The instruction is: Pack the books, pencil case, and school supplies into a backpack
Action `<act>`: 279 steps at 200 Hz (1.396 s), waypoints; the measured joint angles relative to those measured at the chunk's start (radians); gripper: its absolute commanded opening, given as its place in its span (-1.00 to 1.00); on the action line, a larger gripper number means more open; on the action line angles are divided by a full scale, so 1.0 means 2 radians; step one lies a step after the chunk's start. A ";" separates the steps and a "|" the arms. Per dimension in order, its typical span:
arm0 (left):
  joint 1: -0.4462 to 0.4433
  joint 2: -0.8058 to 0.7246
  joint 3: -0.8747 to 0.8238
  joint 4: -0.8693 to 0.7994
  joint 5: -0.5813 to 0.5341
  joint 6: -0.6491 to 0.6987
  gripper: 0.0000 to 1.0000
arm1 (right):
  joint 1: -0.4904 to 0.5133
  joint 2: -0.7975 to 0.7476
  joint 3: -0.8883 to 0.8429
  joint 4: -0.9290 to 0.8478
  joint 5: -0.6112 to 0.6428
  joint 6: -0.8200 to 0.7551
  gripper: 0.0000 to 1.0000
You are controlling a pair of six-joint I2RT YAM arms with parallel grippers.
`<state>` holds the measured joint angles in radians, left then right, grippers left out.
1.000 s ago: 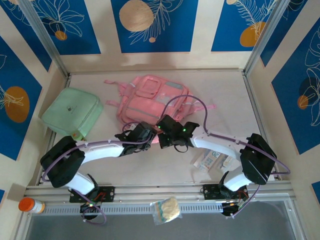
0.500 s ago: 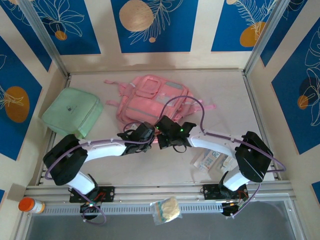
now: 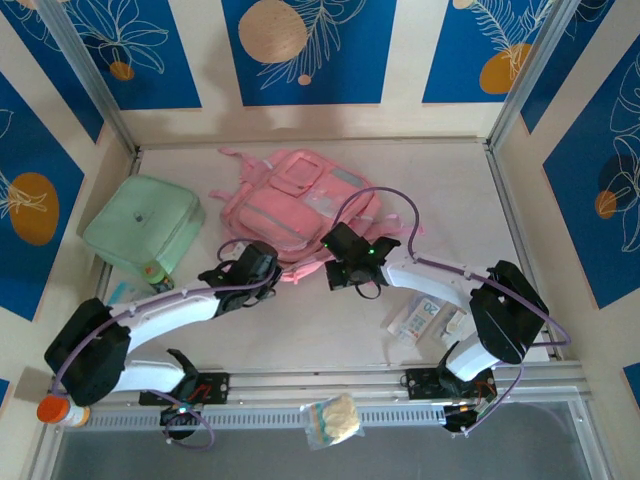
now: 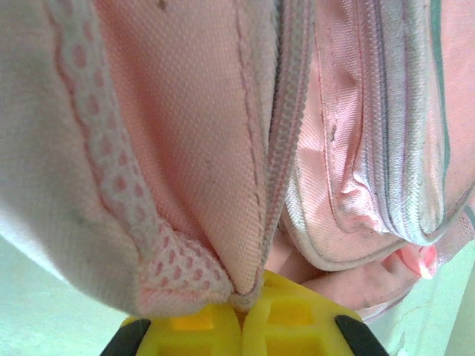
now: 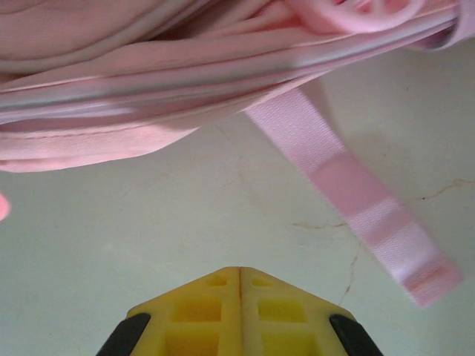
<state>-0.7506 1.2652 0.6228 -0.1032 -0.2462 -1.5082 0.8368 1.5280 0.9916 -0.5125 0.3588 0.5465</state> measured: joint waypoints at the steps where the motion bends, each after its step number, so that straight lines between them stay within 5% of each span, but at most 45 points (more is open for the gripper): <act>1: 0.001 -0.002 -0.001 0.000 0.001 0.001 -1.00 | 0.000 0.000 0.000 0.000 0.000 -0.001 -1.00; 44: 0.012 -0.019 -0.006 -0.004 0.011 0.023 -1.00 | 0.026 0.003 0.011 0.015 -0.042 -0.023 -1.00; 88: 0.014 -0.019 -0.006 0.002 0.023 0.026 -1.00 | 0.061 0.041 0.064 0.043 -0.056 -0.010 -0.48; 162: 0.017 -0.018 -0.009 0.010 0.036 0.026 -1.00 | 0.077 0.137 0.142 0.024 0.000 0.023 -0.30; 279: 0.017 -0.026 -0.010 0.010 0.035 0.026 -1.00 | 0.073 0.143 0.142 0.025 0.018 0.023 -0.95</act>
<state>-0.7162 1.2140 0.6029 -0.0830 -0.1764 -1.4563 0.9836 1.8137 1.2766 -0.4629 0.3950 0.5926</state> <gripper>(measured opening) 0.048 0.058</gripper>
